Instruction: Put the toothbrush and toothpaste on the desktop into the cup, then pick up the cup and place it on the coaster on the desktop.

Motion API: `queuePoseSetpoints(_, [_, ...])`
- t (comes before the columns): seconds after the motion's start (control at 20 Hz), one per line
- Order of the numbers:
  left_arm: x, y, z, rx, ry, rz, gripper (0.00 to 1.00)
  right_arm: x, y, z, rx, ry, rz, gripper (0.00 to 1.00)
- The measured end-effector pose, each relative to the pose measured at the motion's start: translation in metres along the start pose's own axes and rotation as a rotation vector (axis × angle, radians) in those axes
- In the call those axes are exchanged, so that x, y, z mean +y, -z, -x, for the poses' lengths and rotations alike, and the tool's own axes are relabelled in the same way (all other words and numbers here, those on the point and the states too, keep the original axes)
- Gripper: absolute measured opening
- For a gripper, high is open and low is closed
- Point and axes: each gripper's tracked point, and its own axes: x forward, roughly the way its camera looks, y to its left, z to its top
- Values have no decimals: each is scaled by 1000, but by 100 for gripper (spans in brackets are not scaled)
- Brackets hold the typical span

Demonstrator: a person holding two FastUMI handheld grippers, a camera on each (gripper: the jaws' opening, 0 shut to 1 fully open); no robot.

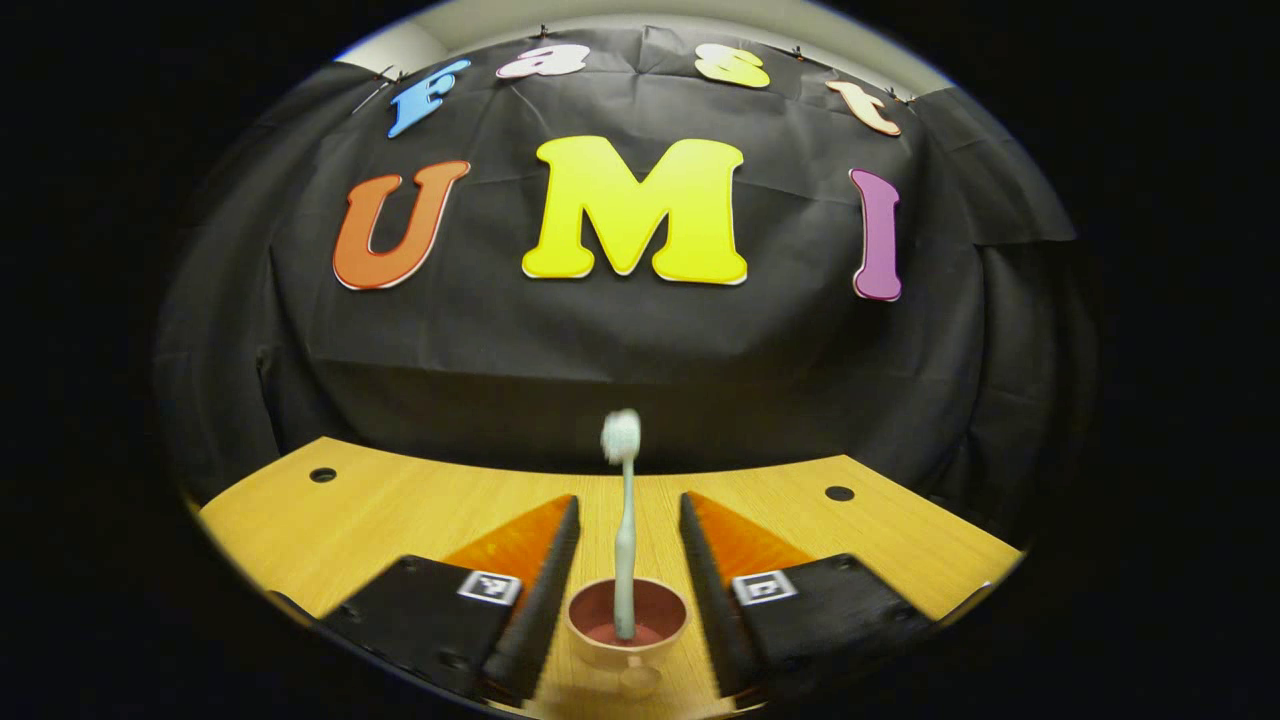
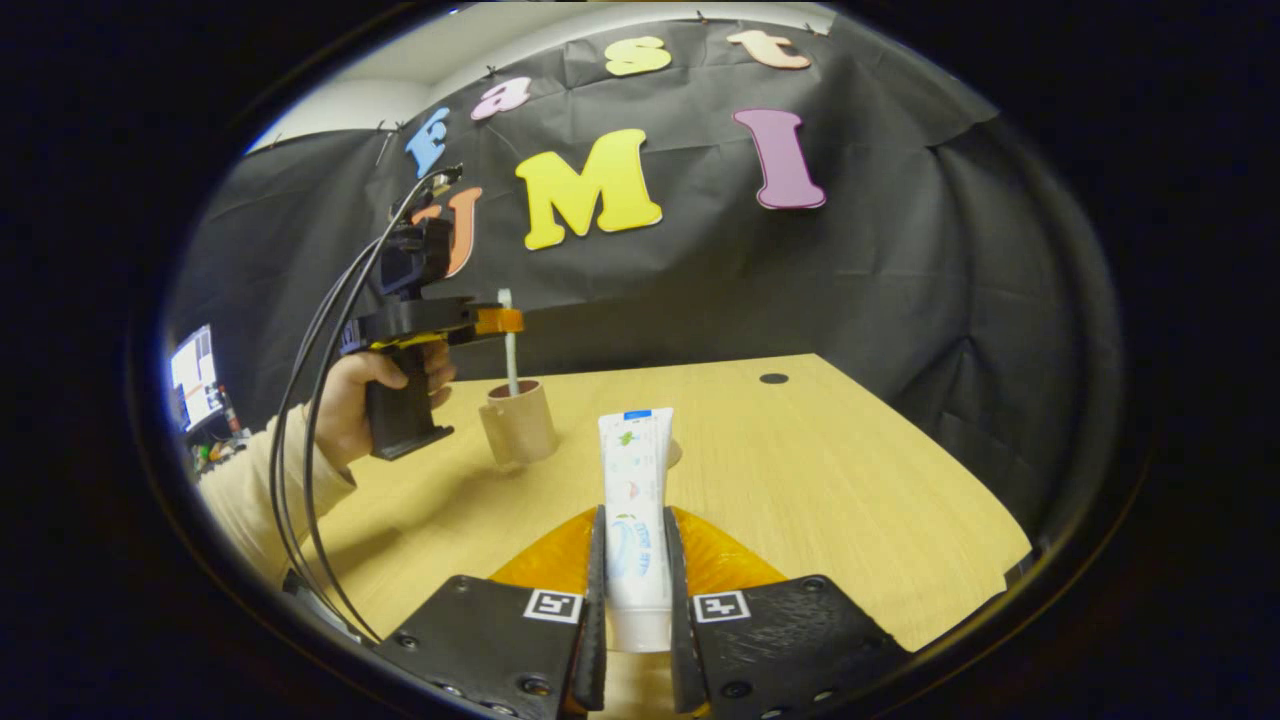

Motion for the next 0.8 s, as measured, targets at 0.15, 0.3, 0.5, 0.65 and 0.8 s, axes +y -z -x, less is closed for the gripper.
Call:
queuePoseSetpoints(0.15, [9,3,10,27,-40,-28,98,5,-17,-9,-18,-1,4,26])
queuePoseSetpoints(0.3, [13,-5,28,5,-26,-28,99,24,-48,-27,-55,-33,-13,25])
queuePoseSetpoints(0.5, [31,-7,64,-24,-44,-27,99,69,-95,-69,-93,-109,-61,27])
queuePoseSetpoints(0.65, [49,6,91,-12,-59,-54,99,108,-122,-112,-112,-149,-48,27])
queuePoseSetpoints(0.8, [62,21,112,-9,-62,-78,98,142,-134,-155,-116,-171,-33,29])
